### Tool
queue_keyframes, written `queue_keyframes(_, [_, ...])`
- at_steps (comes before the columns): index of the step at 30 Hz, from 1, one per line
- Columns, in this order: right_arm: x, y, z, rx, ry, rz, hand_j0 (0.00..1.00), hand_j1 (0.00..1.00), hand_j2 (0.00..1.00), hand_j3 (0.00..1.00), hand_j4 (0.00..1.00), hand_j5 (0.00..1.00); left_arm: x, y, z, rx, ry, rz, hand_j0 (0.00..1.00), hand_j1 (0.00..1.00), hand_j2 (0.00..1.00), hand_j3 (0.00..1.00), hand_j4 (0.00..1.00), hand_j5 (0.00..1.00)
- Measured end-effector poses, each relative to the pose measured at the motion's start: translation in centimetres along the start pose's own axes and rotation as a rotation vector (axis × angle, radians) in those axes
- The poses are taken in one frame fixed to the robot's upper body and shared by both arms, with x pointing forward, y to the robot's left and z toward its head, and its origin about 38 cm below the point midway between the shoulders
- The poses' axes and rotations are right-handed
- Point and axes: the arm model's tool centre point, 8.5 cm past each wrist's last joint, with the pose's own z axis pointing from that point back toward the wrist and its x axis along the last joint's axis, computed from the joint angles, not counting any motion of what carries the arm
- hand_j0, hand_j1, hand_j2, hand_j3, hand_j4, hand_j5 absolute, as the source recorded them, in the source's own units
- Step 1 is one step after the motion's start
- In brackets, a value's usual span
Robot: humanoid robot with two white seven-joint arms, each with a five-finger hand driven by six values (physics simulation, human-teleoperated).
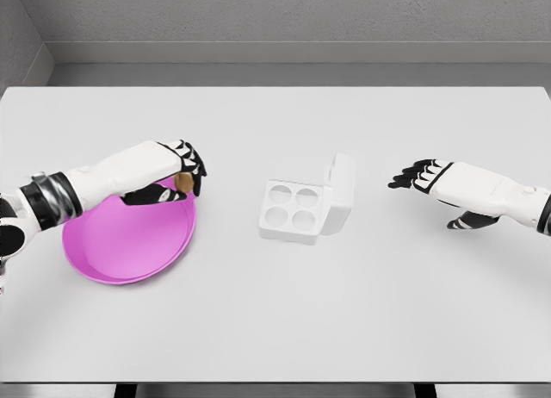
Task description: Pack egg into the box and close the box lid
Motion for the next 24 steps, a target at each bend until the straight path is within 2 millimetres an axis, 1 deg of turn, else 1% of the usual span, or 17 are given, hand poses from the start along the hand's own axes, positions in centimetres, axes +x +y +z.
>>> queue_keyframes(16, [0.0,0.0,0.0,0.000,0.000,0.000,1.00,1.00,1.00,1.00,1.00,1.00,3.0,-1.4,-4.1,0.049,-0.066,0.037,0.34,0.34,0.34,0.34,0.34,0.34])
queue_keyframes(24, [-0.1,0.0,0.1,0.002,0.002,0.002,1.00,1.00,1.00,1.00,1.00,1.00,4.5,-2.0,-5.7,0.058,-0.107,0.062,0.34,0.34,0.34,0.34,0.34,0.34])
